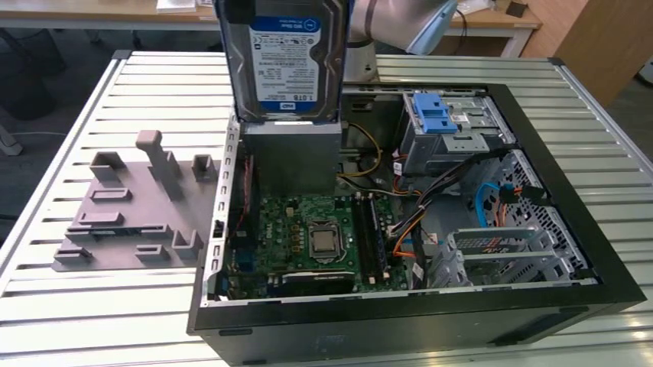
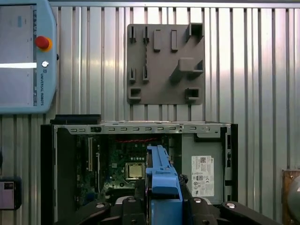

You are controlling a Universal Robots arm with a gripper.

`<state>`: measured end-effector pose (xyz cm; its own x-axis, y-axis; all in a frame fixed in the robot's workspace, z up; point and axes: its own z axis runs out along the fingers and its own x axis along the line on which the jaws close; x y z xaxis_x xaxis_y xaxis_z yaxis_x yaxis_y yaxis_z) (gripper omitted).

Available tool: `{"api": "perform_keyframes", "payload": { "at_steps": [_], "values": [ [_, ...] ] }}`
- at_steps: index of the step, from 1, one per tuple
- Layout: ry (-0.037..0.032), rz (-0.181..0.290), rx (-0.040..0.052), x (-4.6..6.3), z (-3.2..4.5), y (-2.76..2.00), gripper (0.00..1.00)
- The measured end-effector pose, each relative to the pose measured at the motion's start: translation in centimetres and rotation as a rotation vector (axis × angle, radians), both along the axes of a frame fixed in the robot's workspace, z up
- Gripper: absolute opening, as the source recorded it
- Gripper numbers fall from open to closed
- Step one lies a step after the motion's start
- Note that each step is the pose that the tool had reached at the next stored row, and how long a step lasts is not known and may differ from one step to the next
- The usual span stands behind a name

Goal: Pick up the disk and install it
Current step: 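Pick up the disk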

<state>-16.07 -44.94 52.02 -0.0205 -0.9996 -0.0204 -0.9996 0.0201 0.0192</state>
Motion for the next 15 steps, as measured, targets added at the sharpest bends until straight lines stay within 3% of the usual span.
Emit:
{"api": "perform_keyframes", "payload": {
  "at_steps": [15],
  "values": [
    [-0.0002, 0.000, 0.0000, 3.9, -1.01, -0.02, 0.37]
  ]
}}
